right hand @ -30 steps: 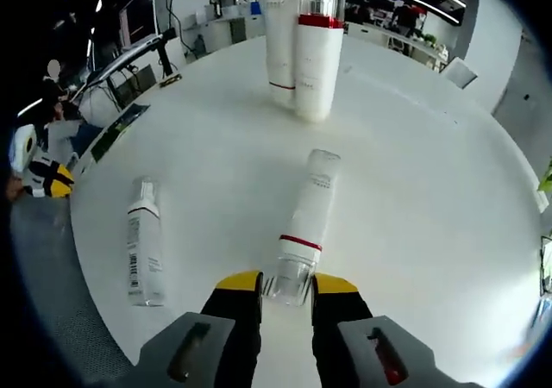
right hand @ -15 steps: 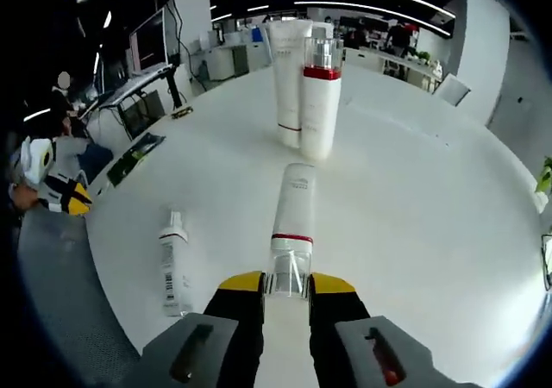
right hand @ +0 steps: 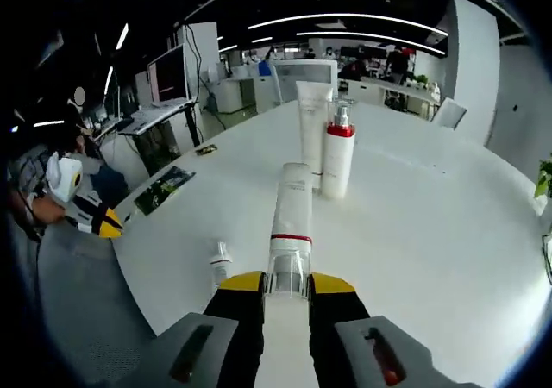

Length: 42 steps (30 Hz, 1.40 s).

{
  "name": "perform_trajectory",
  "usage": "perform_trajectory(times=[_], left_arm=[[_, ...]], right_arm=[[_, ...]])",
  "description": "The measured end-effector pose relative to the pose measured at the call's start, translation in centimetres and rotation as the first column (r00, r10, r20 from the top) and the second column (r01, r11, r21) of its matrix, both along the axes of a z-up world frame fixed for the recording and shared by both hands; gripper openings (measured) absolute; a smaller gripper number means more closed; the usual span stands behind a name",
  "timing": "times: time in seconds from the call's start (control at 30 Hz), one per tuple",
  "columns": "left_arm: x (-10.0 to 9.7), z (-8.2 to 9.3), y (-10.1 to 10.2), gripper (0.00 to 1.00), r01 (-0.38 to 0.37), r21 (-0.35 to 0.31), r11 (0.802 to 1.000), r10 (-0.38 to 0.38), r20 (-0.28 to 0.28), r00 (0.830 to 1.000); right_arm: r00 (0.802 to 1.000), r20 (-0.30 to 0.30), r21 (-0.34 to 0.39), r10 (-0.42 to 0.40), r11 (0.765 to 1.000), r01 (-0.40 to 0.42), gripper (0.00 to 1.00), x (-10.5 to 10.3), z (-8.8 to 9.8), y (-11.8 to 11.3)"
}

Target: Arrange the skincare products in the storage area until every visible bottle or jar stands upright without overlapping.

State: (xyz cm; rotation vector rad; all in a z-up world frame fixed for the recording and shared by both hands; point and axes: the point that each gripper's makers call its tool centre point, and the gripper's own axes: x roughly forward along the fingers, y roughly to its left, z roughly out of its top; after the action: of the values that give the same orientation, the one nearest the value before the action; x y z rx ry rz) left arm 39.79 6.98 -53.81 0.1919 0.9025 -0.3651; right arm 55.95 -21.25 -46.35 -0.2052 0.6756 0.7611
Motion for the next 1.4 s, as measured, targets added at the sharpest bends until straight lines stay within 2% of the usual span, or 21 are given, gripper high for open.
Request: perform_trajectory(times=[0.17,0.33,0.63,0.8,0.9,1.0,1.1,1.2,1.3,1.37,1.4], left_arm=[[-0.2,-0.3,-0.1,0.07,0.013,0.01,1.0,-0.013,-0.012,1.0],[-0.2,-0.2,-0.1,0.07,0.014,0.011,1.0,-0.014,-0.011,1.0],[-0.3,-0.3,-0.1,0.07,0.016,0.004,1.0,-0.016,-0.016,1.0],[-0.1,0.1,-0.2,0.1,-0.01,-0.029,1.0,0.009,-0.013,1.0],[0.3,1.1,-0.7,0.13,-0.027,-0.092,0.995,0.027,0.007,1.0],[0.7,2.0,-0.6,0.18,-0.037,-0.112,0.993,0.04,0.03,0.999],[1.2,3.1,-1.0,0.21,-0.079,-0.178,0.981,0.088,0.045,0.995],[1.9,4.6,-1.5,0.23,-0.1,-0.236,0.967,0.121,0.075,0.99],[2.7,6.5,-2.7,0.24,-0.107,-0.322,0.941,0.147,0.102,0.984],[3.3,8.0,-4.1,0.23,-0.119,-0.46,0.88,0.183,0.098,0.978],[3.7,9.0,-4.7,0.24,-0.145,-0.56,0.816,0.227,0.08,0.971]], right_arm=[[1.0,0.009,0.042,-0.001,0.999,0.0,0.13,-1.2,1.1,0.9],[0.998,0.061,0.071,0.01,0.997,-0.015,0.13,-1.6,3.4,1.9],[0.991,0.125,0.086,0.037,0.995,-0.048,0.13,-2.8,5.8,2.9],[0.986,0.155,0.093,0.053,0.993,-0.068,0.13,-3.7,6.8,3.3],[0.979,0.181,0.07,0.094,0.992,-0.108,0.13,-4.6,7.3,3.6],[0.975,0.191,0.06,0.117,0.99,-0.131,0.13,-5.2,7.3,3.7],[0.967,0.2,0.04,0.155,0.985,-0.167,0.13,-6.0,7.2,4.1],[0.96,0.206,0.02,0.19,0.98,-0.198,0.13,-6.6,7.1,4.5],[0.952,0.213,0.013,0.222,0.973,-0.23,0.13,-7.1,7.1,5.0],[0.943,0.219,0.002,0.25,0.966,-0.257,0.13,-7.5,7.1,5.5],[0.941,0.219,0.001,0.259,0.964,-0.265,0.13,-7.6,7.1,5.6]])
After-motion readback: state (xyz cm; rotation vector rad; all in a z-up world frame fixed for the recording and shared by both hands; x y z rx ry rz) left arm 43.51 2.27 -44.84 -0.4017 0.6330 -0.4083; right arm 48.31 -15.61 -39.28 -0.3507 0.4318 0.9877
